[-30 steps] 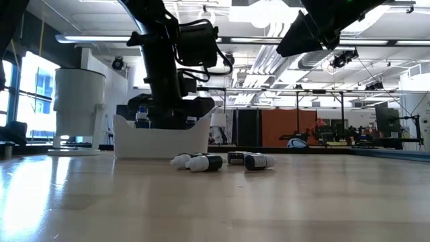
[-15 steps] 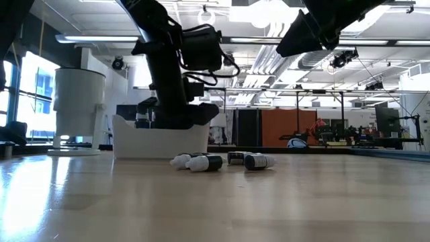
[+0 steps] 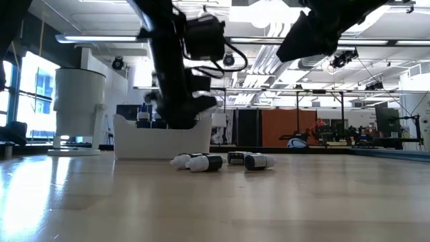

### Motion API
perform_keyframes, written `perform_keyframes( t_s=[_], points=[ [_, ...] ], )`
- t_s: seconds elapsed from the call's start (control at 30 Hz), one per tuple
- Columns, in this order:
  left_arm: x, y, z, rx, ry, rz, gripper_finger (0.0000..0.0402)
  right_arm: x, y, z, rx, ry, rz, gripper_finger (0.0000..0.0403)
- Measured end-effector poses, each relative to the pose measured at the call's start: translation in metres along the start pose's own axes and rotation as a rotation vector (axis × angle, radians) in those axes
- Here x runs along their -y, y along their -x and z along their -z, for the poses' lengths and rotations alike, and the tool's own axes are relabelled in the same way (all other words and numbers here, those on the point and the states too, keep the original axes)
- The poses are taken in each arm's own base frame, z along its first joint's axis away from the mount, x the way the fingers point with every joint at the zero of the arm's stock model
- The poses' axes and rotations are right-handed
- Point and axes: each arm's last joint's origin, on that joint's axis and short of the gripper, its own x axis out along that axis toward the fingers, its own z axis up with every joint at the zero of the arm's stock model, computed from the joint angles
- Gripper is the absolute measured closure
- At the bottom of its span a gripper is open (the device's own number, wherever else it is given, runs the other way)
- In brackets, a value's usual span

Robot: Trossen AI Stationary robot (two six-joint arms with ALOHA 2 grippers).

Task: Pick & Place food coloring
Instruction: Put the small green food coloring bottle into the white bin

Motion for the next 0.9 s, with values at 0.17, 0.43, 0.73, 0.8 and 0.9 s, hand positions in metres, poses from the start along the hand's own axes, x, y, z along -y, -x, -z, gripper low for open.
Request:
perform_keyframes(
  t_s=[0.17,0.43,0.73,0.8,0.9],
  points=[
    [-0.009,0.052,-0.010,-0.015,0.024,-0.027,0.0243,-0.011,-0.017,0.012,-0.094,0.024,-0.076,0.0265],
    [-0.020,0.157,0.023,0.226,-0.058,0.058,0.0243,-0.028,-0.081,0.044,-0.173,0.080,-0.071,0.0265],
    [-0.020,0.198,0.093,0.327,-0.078,0.135,0.0243,-0.031,-0.137,0.092,-0.302,0.030,-0.147,0.0265],
    [-0.020,0.198,0.107,0.330,-0.055,0.137,0.0243,-0.031,-0.143,0.096,-0.298,0.013,-0.154,0.0265],
    [-0.018,0.199,0.124,0.329,-0.008,0.152,0.0243,-0.031,-0.148,0.099,-0.289,0.011,-0.140,0.0265]
  ],
)
